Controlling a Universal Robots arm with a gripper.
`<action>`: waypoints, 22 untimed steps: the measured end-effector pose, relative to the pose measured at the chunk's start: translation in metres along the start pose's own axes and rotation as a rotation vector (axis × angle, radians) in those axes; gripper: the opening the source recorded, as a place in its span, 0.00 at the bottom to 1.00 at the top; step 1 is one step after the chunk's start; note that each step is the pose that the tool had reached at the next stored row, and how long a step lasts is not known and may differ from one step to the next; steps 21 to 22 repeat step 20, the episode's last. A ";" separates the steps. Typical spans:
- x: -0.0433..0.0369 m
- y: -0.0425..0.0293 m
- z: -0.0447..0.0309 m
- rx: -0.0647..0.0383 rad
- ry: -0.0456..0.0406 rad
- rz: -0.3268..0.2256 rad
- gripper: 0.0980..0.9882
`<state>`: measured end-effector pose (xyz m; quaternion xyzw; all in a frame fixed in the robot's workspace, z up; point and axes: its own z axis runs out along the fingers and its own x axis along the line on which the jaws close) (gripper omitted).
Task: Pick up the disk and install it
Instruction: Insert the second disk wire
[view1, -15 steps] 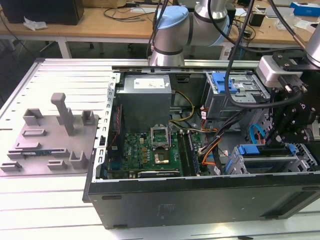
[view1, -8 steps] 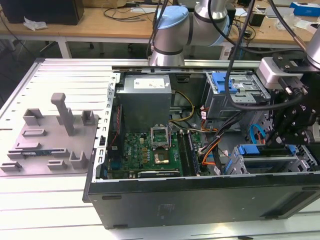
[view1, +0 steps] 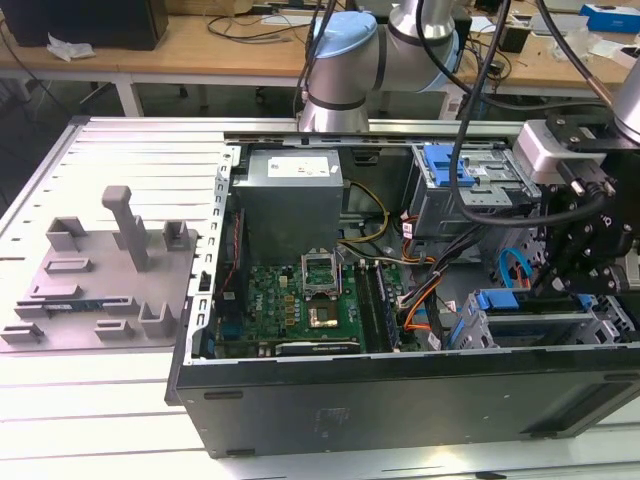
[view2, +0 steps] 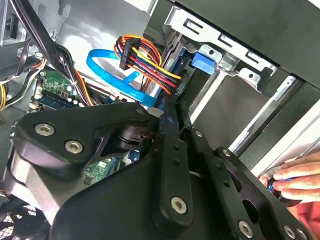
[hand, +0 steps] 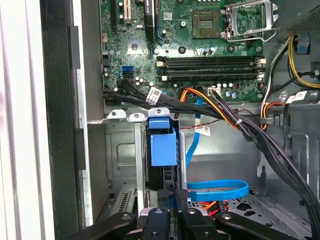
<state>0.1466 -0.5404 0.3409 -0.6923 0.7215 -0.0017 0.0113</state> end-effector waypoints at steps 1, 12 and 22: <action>0.0000 0.0000 -0.0007 0.000 -0.0005 0.000 0.07; -0.0011 -0.0009 -0.0577 0.000 0.0029 0.000 0.13; -0.0011 -0.0009 -0.0577 0.000 0.0029 0.000 0.01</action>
